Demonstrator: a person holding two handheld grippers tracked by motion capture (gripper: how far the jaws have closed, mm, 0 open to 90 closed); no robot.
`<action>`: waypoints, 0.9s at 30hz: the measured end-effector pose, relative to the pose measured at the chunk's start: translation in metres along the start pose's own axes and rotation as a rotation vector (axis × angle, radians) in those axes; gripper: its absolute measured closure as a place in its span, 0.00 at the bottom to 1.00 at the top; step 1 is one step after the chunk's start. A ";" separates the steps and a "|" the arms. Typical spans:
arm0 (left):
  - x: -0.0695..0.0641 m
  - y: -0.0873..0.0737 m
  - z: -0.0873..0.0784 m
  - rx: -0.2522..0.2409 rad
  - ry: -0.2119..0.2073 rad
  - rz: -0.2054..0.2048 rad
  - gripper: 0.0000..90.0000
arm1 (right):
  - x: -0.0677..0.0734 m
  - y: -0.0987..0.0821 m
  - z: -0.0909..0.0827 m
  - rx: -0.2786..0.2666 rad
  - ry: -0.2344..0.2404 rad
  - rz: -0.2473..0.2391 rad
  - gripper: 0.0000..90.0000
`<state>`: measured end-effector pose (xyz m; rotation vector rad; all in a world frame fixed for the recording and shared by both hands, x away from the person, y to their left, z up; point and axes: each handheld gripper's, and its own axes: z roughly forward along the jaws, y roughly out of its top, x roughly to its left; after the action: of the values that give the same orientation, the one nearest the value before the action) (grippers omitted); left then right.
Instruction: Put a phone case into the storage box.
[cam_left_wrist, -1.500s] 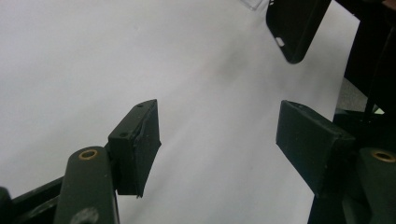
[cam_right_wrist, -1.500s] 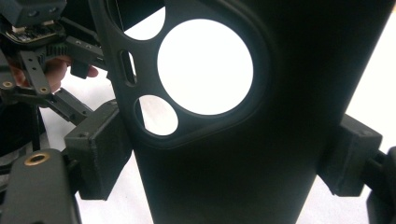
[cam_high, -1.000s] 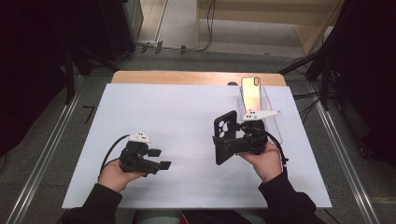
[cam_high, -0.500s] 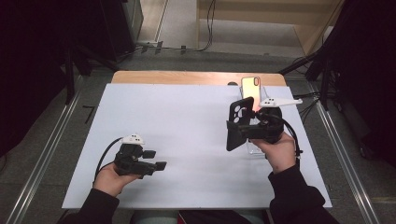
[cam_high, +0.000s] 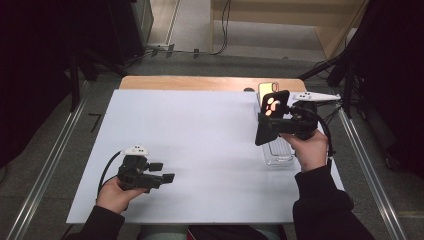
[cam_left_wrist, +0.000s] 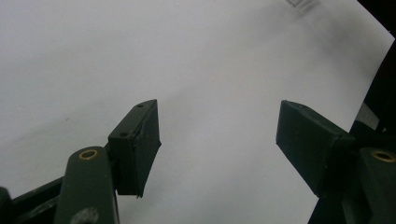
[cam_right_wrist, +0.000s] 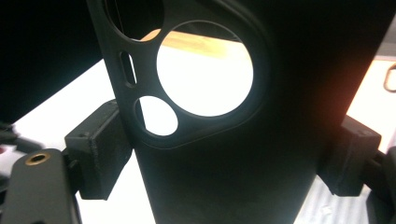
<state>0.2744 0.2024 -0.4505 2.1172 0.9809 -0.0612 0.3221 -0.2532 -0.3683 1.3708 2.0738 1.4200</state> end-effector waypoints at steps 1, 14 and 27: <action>0.000 0.000 0.000 -0.001 0.006 -0.001 0.34 | -0.003 0.001 0.001 -0.004 -0.012 0.001 0.16; -0.003 0.000 0.002 0.006 0.000 0.019 0.34 | -0.044 0.020 0.017 -0.038 -0.163 0.037 0.16; 0.000 0.001 0.002 -0.001 -0.001 0.010 0.34 | -0.079 0.017 0.056 -0.003 -0.267 0.061 0.16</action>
<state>0.2752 0.2004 -0.4515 2.1214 0.9691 -0.0568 0.4087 -0.2848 -0.4023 1.5405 1.8737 1.1867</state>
